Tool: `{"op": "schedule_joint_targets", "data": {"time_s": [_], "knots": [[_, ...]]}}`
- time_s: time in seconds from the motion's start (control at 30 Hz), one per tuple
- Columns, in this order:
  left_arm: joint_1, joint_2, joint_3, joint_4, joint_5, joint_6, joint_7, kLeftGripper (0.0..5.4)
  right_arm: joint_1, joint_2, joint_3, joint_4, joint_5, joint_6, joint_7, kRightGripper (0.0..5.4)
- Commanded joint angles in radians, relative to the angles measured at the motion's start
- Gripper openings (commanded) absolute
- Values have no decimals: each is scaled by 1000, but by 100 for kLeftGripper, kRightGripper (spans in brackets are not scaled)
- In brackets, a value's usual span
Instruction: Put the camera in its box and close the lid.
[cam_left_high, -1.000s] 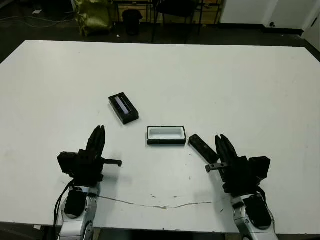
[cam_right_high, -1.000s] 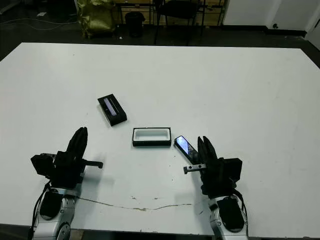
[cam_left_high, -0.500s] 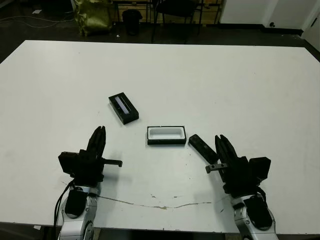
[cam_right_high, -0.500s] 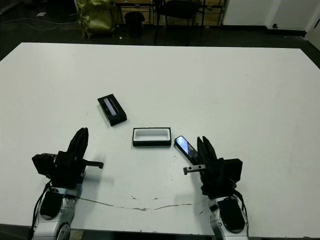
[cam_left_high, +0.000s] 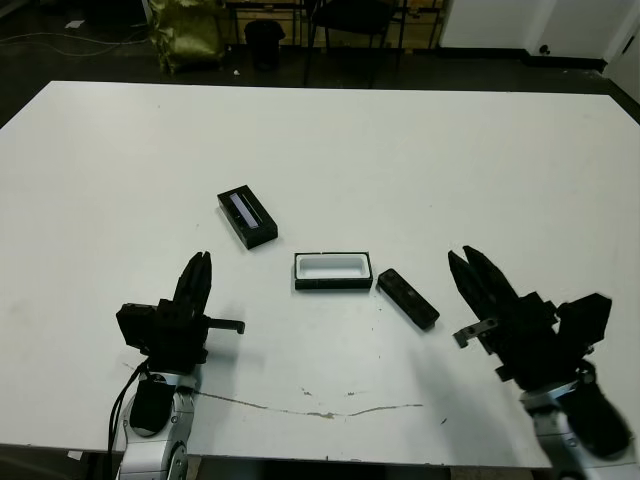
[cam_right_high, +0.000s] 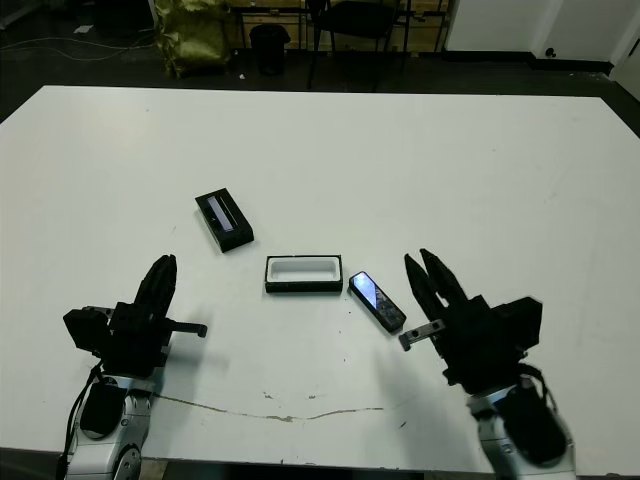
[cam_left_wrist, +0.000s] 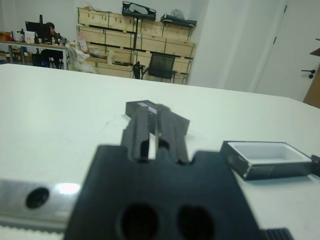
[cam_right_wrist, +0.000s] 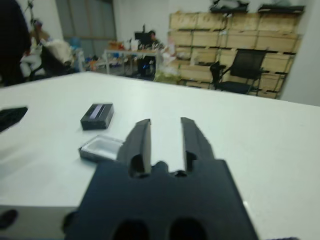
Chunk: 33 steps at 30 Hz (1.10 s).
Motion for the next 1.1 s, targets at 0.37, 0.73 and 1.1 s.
{"op": "schedule_joint_targets", "data": {"time_s": [0.37, 0.73, 1.1], "knots": [[-4, 2, 1, 44, -27, 2, -19, 0, -60, -78, 39, 241, -46, -9, 147, 389], [12, -2, -5, 6, -21, 57, -4, 0, -46, -74, 67, 238, -53, 73, 137, 415], [16, 0, -7, 1, -23, 66, -8, 0, -40, -80, 77, 244, -75, 68, 151, 433]]}}
